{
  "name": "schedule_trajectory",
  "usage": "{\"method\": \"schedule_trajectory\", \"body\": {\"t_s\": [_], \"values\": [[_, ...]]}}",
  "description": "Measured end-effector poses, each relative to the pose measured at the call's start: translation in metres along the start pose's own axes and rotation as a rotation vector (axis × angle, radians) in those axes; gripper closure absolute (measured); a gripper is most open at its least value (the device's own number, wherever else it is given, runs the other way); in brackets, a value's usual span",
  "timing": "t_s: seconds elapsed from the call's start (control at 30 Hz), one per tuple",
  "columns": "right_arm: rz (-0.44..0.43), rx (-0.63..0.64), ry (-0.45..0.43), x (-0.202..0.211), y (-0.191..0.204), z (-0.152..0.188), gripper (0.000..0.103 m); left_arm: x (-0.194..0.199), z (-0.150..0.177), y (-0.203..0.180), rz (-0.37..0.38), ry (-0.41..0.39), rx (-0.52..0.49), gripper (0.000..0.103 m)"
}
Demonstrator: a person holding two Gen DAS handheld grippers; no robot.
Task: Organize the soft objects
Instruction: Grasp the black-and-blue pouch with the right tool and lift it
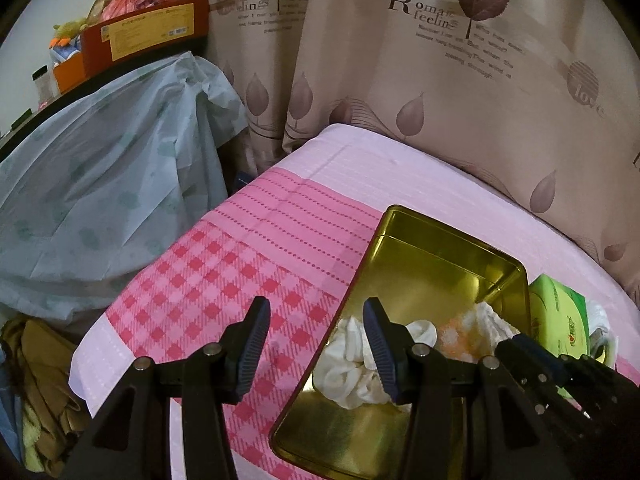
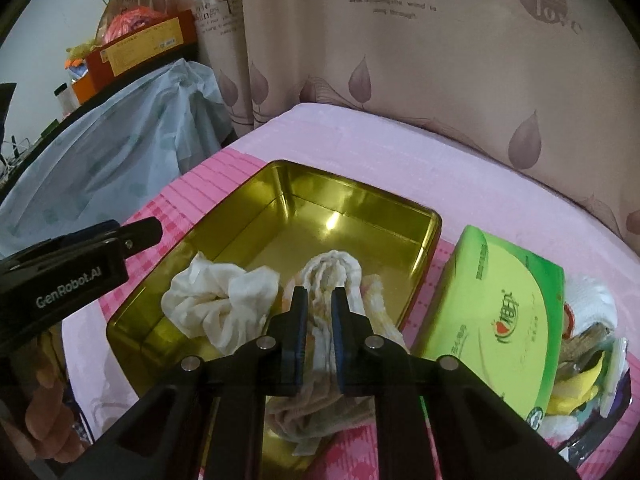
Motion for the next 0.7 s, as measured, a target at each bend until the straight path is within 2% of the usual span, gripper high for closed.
{"method": "schedule_trajectory", "body": {"t_s": [0.37,0.53,0.6,0.67,0.7], "values": [[-0.048,0.041,0.052,-0.004,0.03,0.027,0.09,0.0,0.003,-0.005,0.01,0.007,-0.01,0.054],[-0.047,0.042,-0.007,0.011,0.033,0.022,0.088,0.001,0.003,-0.007,0.014,0.002,-0.017,0.054],[-0.048,0.026,-0.03,0.022,0.028,0.018,0.085,0.001,0.003,-0.007,0.016,0.002,-0.016,0.054],[-0.039,0.005,-0.058,0.037,0.018,0.016,0.076,0.002,0.003,-0.008,0.019,0.001,-0.015,0.054],[-0.034,0.001,-0.066,0.042,0.015,0.015,0.076,0.002,0.003,-0.008,0.02,0.0,-0.016,0.054]]}}
Point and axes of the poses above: each gripper's, at about its wrist camera, not at the fingertips, and x roughly against the way its jaws point, y to its left, z to its underside, the point moved 10 cm from there along -x, roughly the way its jaws point, and after that the axes turned 9 degrees about -y, right-handed, at the moved point
